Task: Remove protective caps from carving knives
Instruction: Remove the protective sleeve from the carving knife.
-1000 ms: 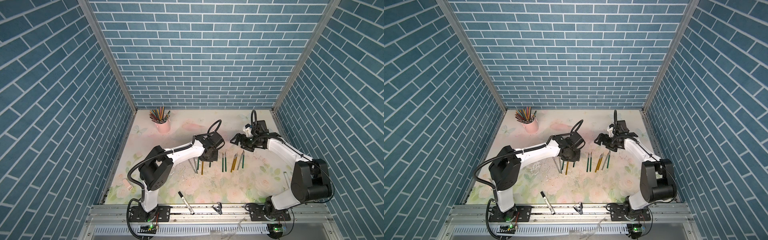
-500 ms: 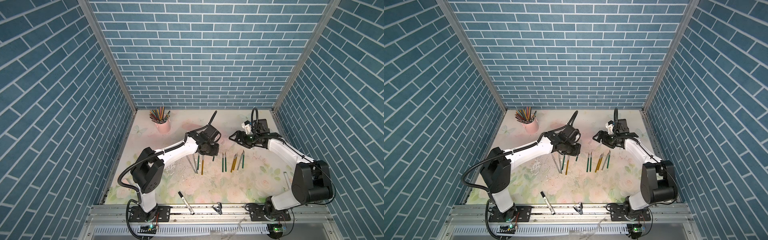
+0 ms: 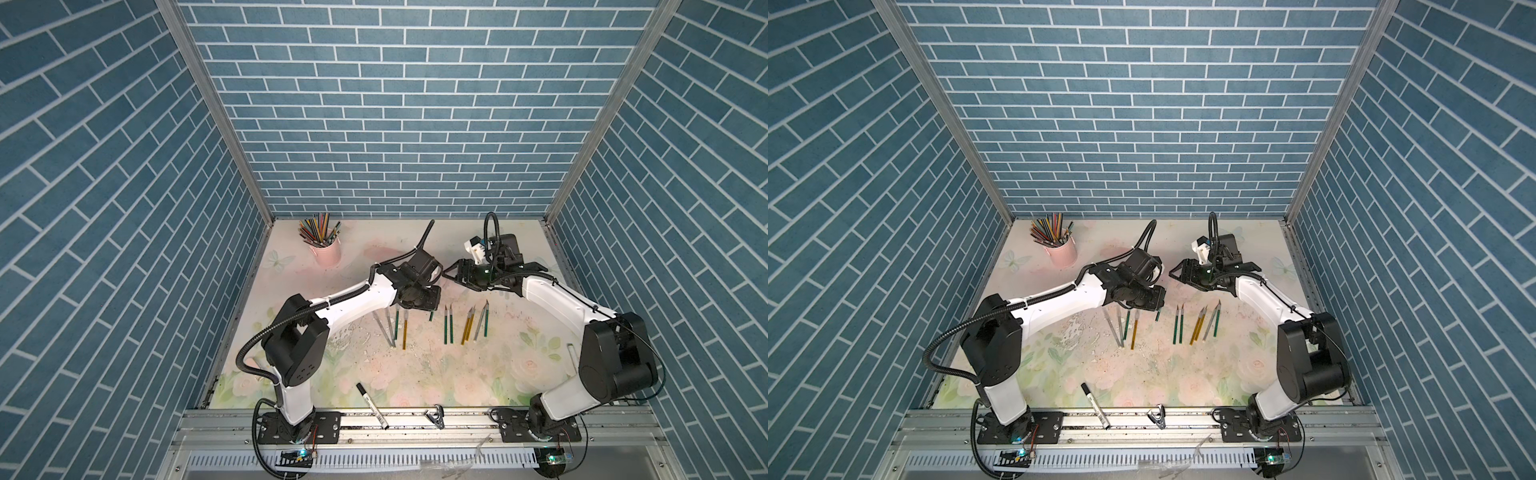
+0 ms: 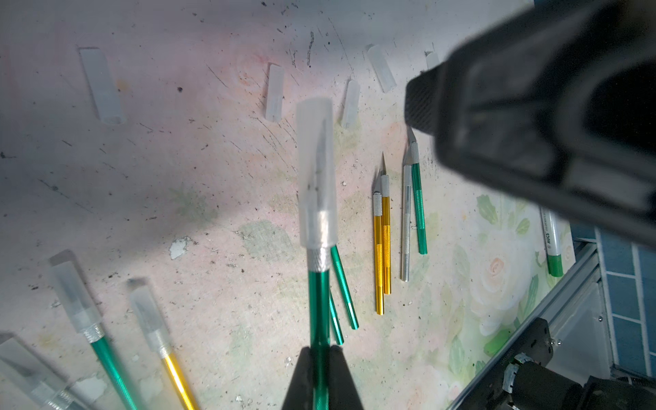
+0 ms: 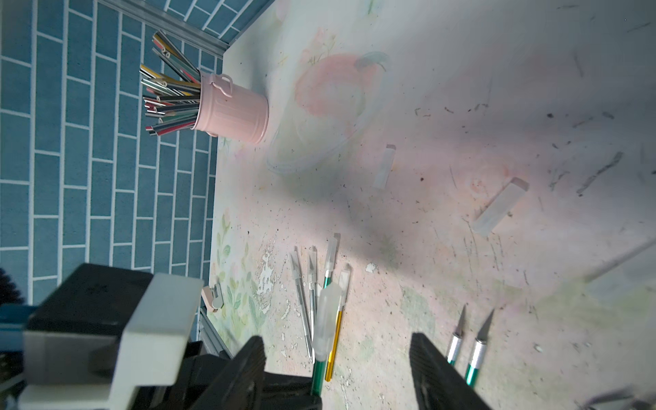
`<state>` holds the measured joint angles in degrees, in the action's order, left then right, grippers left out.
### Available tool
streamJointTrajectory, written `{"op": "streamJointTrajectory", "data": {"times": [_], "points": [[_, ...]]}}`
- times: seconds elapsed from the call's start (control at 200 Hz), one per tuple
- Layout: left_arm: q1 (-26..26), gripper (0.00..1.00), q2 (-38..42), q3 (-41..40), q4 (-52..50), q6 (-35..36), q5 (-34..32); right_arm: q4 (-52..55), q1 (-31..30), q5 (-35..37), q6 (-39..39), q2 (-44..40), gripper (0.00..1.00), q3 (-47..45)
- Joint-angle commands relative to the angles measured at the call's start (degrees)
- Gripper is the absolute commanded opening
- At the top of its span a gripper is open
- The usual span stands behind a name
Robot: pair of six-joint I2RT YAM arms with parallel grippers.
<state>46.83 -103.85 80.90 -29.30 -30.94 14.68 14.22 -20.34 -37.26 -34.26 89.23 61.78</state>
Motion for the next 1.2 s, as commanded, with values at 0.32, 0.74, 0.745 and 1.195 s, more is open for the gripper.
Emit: {"op": "streamJointTrajectory", "data": {"times": [0.32,0.74,0.745,1.195], "points": [[-0.15,0.04,-1.43,0.04,0.87,0.41,0.17,-3.31,-2.40,-1.97,-3.27,4.10,0.38,1.74],[-0.07,0.04,-1.44,-0.08,1.35,0.48,0.32,-4.57,-3.39,-1.58,-4.86,6.23,0.23,1.50],[-0.07,0.04,-1.44,-0.06,1.35,0.46,0.34,-4.56,-3.39,-1.54,-4.85,6.22,0.23,1.50],[-0.07,0.04,-1.09,-1.64,1.05,1.00,0.19,-4.21,-3.39,0.84,-4.85,5.62,0.06,1.76]]}}
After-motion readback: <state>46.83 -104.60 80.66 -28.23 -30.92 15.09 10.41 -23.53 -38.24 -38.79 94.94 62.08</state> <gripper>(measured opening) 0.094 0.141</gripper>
